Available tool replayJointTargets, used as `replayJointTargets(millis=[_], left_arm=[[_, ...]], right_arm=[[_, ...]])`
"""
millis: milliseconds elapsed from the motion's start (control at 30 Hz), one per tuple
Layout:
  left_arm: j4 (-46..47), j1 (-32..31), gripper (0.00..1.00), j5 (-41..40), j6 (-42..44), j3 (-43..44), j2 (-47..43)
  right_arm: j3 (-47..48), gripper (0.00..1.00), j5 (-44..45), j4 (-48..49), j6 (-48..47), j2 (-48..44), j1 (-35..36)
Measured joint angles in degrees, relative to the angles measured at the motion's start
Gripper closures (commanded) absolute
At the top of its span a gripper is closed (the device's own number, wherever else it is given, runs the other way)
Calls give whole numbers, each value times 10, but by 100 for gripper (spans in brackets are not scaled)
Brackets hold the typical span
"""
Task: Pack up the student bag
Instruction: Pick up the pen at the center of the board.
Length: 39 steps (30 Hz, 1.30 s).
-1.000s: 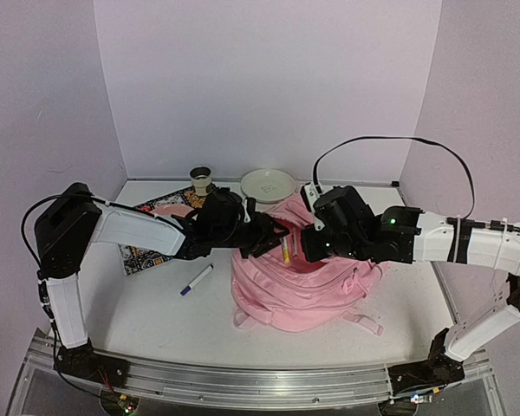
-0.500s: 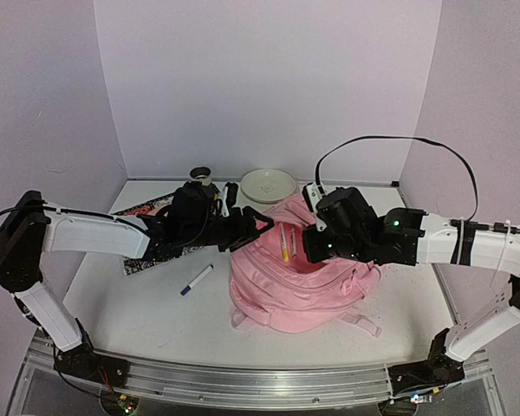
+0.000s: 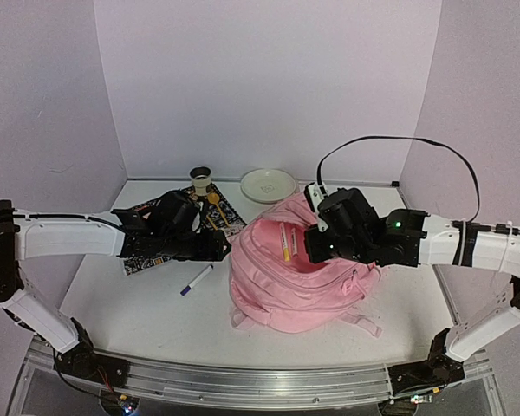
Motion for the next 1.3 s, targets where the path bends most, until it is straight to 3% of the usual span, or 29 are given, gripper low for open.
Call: replayJointTargets(millis=[367, 733, 1300], left_arm=[[-121, 69, 25, -19, 54, -26, 5], [-158, 81, 38, 14, 110, -11, 102], [-181, 92, 71, 43, 152, 54, 187]], right_arm=[[-6, 100, -1, 1, 0, -8, 0], [-6, 100, -1, 0, -2, -10, 0], [-6, 100, -1, 0, -2, -10, 0]])
